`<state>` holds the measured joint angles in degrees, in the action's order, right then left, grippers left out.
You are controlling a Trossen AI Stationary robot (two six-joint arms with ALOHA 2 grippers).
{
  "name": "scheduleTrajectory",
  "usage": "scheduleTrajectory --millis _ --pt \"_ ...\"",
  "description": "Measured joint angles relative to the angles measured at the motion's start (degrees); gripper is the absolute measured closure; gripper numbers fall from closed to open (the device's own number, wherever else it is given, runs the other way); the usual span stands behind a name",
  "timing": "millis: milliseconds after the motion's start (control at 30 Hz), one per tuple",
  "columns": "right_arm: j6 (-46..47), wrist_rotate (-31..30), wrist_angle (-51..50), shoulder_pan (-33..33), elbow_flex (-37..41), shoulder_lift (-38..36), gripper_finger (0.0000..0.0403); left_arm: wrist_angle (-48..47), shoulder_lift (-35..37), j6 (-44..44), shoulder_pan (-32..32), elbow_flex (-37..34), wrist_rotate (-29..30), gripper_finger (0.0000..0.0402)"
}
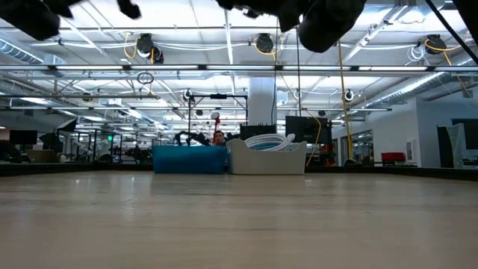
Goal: Pick & Place USB Port
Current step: Put the black usb cable into the gray bin
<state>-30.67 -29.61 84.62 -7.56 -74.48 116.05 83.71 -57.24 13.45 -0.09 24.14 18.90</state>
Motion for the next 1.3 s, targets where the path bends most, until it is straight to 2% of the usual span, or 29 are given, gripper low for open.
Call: scheduleTrajectory --millis 100,167,267,400,533,633,800,933,1133,1300 --pt "-6.41 -0.08 0.24 -2.16 0.00 0.00 0.0369 0.45 -4.88 9.70 6.08 0.06 -7.13 0.0393" --pt "-10.54 -0.39 0.13 -3.42 0.00 0.00 0.0368 0.55 -7.17 12.69 8.93 0.57 -10.94 0.0393" --pt "-16.63 -3.63 0.47 -5.00 -0.06 0.00 0.0367 -0.88 -9.45 14.06 9.28 0.59 -7.58 0.0393" --pt "-23.36 -13.87 -2.51 -5.84 -2.56 -0.01 0.0349 -2.74 -10.68 12.44 9.28 0.57 -4.26 0.0393" --pt "-22.68 -20.19 -8.69 -4.90 -5.06 -0.04 0.0302 -5.75 -10.87 11.54 9.28 0.57 -4.00 0.0393" --pt "-18.32 -19.60 -11.53 -4.33 -5.51 -0.07 0.0256 -6.81 -10.79 10.91 9.28 0.57 -4.12 0.0393" --pt "-16.15 -19.77 -11.74 -3.78 -5.51 -0.04 0.0185 -8.17 -10.60 10.26 8.58 0.57 -6.40 0.0393" --pt "-15.48 -19.71 -11.63 -3.77 -5.51 -0.04 0.0152 -10.34 -10.57 8.62 7.47 0.57 -6.47 0.0393" --pt "-15.02 -19.66 -11.62 -3.80 -5.51 -0.04 0.0151 -11.40 -10.56 5.60 5.41 0.57 -6.79 0.0393" --pt "-15.03 -19.64 -11.62 -3.82 -5.51 -0.04 0.0198 -12.73 -10.57 4.65 5.09 0.57 -5.74 0.0393"
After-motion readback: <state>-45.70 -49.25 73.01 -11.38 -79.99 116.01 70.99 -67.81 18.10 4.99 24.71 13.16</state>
